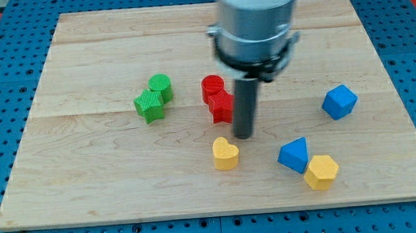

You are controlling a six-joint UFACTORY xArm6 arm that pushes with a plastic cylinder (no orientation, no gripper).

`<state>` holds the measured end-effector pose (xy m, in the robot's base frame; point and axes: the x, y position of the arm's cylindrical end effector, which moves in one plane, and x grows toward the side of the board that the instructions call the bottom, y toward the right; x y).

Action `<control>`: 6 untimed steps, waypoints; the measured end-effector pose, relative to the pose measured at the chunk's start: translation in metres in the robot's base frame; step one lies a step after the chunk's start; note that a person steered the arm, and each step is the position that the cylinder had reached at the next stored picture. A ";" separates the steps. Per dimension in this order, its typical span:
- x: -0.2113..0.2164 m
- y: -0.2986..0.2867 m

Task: Slide the red blocks towards the top center

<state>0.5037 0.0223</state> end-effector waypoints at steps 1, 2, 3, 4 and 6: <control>-0.051 -0.013; -0.097 -0.009; -0.075 0.031; -0.010 0.098; 0.000 0.022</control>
